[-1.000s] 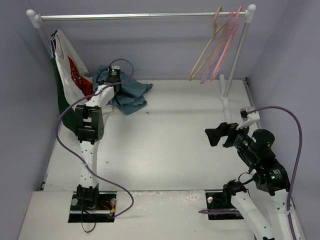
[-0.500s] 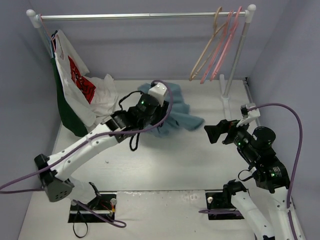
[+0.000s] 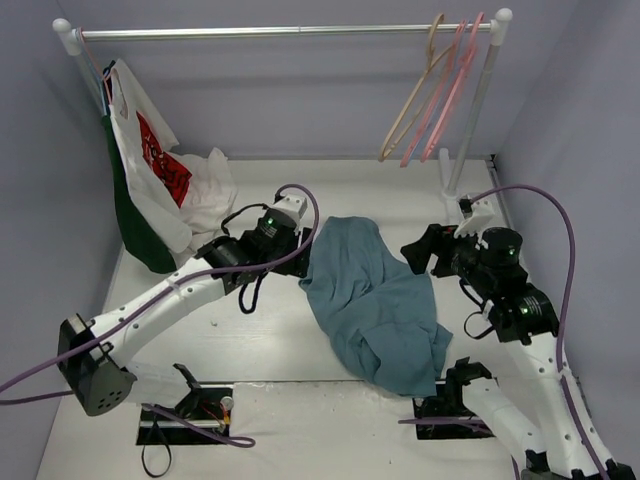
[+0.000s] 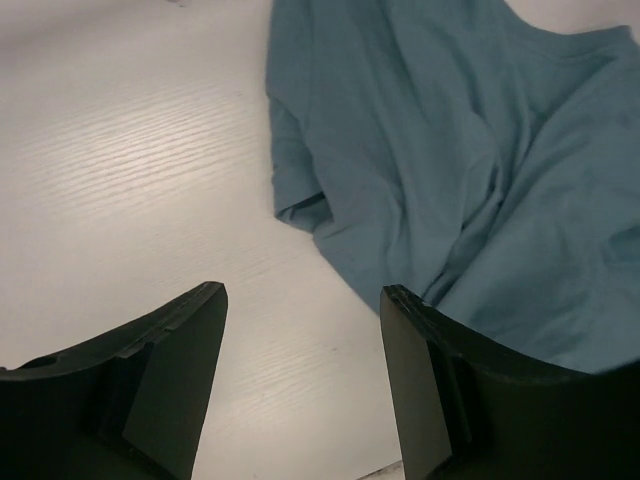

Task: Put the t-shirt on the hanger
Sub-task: Move the T-shirt to the center of the board.

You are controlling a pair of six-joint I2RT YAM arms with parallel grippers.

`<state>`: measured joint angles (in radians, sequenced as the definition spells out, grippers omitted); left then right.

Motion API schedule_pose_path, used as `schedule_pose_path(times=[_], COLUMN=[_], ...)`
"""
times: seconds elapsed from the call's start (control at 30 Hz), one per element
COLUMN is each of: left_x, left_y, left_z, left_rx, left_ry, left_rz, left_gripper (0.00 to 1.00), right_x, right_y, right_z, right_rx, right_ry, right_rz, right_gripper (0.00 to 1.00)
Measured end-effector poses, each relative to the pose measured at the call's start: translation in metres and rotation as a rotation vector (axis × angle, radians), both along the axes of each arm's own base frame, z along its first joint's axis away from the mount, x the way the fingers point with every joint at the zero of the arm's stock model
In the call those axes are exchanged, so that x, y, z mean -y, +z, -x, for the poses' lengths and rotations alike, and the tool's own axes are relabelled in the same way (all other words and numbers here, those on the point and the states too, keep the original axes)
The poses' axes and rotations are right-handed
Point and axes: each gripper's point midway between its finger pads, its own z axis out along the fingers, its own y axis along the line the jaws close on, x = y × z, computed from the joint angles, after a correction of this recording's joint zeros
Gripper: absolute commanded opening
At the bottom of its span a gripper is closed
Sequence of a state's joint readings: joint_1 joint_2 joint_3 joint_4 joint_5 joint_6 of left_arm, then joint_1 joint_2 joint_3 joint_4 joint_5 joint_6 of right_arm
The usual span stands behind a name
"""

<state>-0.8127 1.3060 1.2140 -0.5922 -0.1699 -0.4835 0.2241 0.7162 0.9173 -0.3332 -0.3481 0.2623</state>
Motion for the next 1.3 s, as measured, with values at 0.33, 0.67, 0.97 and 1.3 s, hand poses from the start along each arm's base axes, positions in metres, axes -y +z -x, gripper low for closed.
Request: schedule_pose_path(times=[0.33, 0.67, 0.97, 1.3], left_x=[0.096, 0.132, 0.1, -0.051], left_y=[-0.066, -0.163, -0.154, -0.073], left_z=[-0.028, -0.057, -0.048, 0.011], left_rx=[-0.21, -0.338, -0.283, -0.065], left_ry=[-0.191, -0.077, 0.005, 0.228], left_rz=[0.11, 0.112, 0.091, 0.098], left_gripper=[0.62, 0.4, 0.0, 0.01], right_x=[0.012, 0.016, 0.012, -0.025], right_y=[-0.085, -0.13, -0.135, -0.158], right_z=[-0.015, -0.013, -0.021, -0.024], right_rx=[-0.274, -0.377, -0.376, -0.396], right_ry=[-0.163, -0.227, -0.222, -0.122], right_rz=[0.003, -0.006, -0.007, 0.071], right_gripper=[0.73, 0.75, 0.72, 0.7])
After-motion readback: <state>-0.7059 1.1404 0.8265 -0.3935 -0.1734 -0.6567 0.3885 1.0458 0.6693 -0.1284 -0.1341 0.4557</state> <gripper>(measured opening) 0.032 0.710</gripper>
